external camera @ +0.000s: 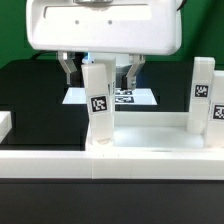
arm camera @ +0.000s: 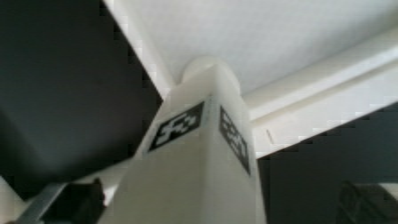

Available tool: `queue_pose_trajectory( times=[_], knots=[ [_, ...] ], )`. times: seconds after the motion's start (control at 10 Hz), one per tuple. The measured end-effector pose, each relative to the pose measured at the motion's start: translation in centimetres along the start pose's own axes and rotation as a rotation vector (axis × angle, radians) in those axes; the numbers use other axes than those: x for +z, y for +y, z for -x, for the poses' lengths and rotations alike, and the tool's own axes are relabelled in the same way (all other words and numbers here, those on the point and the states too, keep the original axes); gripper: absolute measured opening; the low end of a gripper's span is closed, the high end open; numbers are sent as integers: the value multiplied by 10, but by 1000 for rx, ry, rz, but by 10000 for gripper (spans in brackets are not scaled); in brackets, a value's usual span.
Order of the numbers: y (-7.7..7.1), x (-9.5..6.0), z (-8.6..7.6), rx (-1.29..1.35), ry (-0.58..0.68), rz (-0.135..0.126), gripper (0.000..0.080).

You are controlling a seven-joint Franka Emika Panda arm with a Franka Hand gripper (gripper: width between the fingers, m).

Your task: Assemble desk

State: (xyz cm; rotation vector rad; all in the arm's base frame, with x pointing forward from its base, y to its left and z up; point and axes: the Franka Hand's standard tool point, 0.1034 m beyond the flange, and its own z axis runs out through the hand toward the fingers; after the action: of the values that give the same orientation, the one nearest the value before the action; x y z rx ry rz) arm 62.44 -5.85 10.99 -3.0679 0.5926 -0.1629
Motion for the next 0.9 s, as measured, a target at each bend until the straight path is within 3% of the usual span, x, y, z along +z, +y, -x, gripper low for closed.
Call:
queue_pose_trajectory(
  times=[0.2,0.7,0.9],
  knots=[
    [-1,0,1,-171,-1,19,649],
    [4,0,0,-483,-6,29,649],
    [4,1,0,-482,-7,29,364]
  ],
)
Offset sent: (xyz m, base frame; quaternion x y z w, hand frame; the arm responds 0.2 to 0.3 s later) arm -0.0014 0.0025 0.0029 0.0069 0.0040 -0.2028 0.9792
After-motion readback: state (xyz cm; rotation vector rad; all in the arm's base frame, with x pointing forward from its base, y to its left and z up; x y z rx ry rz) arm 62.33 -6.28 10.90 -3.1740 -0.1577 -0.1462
